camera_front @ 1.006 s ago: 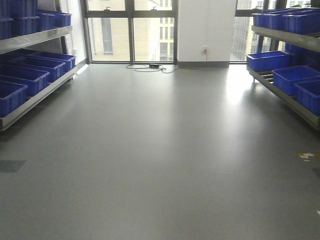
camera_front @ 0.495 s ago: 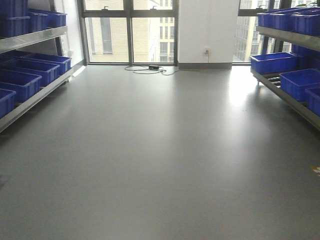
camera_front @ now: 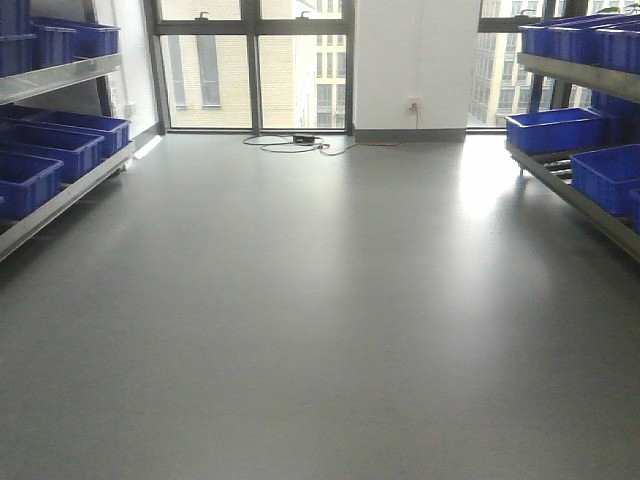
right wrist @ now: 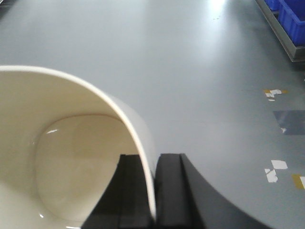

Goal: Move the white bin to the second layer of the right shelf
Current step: 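Turn past the crate carts and drive toward the windows, then drive across the room and turn toward the blue crate rack, then approach the rack and stop in front of the second roller shelf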

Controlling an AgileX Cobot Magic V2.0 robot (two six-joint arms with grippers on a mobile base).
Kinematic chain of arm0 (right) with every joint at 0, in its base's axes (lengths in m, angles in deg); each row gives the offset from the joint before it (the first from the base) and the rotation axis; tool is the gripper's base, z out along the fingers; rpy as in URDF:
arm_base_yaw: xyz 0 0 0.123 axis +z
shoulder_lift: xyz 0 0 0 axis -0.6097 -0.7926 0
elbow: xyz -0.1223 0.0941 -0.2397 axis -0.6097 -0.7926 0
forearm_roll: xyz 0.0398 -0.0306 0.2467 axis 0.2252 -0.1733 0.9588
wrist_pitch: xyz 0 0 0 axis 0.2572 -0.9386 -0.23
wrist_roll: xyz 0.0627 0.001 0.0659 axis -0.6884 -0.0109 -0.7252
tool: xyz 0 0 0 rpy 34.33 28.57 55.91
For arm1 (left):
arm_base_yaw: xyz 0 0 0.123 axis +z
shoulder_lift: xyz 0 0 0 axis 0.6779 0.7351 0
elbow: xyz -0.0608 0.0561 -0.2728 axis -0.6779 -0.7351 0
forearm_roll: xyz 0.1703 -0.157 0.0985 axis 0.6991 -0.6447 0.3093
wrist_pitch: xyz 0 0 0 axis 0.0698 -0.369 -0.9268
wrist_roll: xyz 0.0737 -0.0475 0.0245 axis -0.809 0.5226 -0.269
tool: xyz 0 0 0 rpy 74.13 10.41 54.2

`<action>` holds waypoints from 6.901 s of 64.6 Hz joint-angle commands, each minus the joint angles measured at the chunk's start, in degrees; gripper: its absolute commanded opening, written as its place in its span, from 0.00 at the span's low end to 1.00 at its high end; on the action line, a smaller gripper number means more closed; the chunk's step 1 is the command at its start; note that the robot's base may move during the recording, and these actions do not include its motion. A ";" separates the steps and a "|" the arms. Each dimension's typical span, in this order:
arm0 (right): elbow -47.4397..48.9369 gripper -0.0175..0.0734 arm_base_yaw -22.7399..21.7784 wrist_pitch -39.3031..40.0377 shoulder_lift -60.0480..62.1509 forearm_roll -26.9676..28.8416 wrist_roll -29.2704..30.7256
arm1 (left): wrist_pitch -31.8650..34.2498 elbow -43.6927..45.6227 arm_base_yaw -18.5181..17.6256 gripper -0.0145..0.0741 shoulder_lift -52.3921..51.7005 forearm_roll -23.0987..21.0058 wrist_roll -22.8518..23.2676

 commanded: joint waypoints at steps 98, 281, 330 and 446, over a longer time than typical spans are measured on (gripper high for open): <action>1.59 0.25 -0.40 5.76 -0.39 -0.24 0.11 | 4.52 -2.11 -0.23 0.26 -0.92 -0.36 0.27; 1.59 0.25 -0.40 5.76 -0.39 -0.24 0.11 | 4.52 -2.11 -0.23 0.26 -0.92 -0.36 0.27; 1.59 0.25 -0.40 5.75 -0.45 -0.24 0.11 | 4.52 -2.11 -0.23 0.26 -0.92 -0.36 0.27; 1.59 0.25 -0.40 5.75 -0.45 -0.24 0.11 | 4.52 -2.11 -0.23 0.26 -0.92 -0.36 0.27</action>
